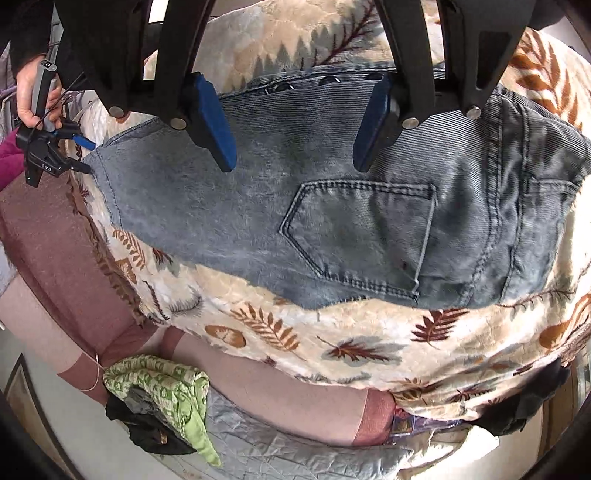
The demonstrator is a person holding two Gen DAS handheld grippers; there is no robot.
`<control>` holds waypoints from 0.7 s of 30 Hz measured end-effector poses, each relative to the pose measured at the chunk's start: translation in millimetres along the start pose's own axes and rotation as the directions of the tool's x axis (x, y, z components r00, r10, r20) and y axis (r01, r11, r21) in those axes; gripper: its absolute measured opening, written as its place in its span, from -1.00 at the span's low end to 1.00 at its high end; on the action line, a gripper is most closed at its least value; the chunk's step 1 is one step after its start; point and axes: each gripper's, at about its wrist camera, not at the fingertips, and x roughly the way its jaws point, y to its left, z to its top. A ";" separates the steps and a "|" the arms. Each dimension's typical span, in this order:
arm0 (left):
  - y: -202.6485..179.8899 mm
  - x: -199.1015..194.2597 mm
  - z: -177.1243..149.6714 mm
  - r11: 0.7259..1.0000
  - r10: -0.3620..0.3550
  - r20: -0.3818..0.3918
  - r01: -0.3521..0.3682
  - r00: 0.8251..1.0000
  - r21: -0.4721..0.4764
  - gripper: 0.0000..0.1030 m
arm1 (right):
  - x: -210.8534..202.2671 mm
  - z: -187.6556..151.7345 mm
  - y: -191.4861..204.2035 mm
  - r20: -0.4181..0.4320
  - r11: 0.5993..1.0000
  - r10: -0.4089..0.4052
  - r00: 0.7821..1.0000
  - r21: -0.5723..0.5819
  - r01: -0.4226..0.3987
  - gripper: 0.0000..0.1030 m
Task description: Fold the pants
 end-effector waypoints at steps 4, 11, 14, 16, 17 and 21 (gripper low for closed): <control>-11.6 15.2 -8.6 1.000 0.010 -0.033 -0.009 0.999 0.021 0.29 | 0.3 5.2 -7.8 -0.001 1.000 0.017 1.000 0.026 -0.017 -0.23; -48.0 21.9 -1.9 0.997 -0.013 -0.010 0.014 1.000 0.080 0.29 | -10.6 4.0 13.3 0.050 0.989 -0.039 0.998 -0.141 0.046 -0.65; -68.6 29.8 -2.8 0.993 -0.021 -0.019 0.023 1.000 0.114 0.29 | -30.7 -4.1 40.3 0.135 0.959 -0.060 0.989 -0.268 0.095 -0.65; -78.6 49.4 -9.6 0.991 0.005 -0.081 0.006 0.997 0.136 0.33 | -30.1 -6.6 44.6 0.141 0.944 -0.104 0.985 -0.297 0.142 -0.65; -82.1 66.3 -15.4 0.987 0.048 -0.146 -0.025 0.988 0.156 0.39 | -20.5 -6.2 42.3 0.120 0.930 -0.161 0.980 -0.315 0.191 -0.66; -112.7 77.4 -34.2 0.922 0.198 -0.109 -0.148 0.974 0.357 0.48 | 1.9 -1.3 24.4 0.020 0.922 -0.231 0.973 -0.314 0.226 -0.57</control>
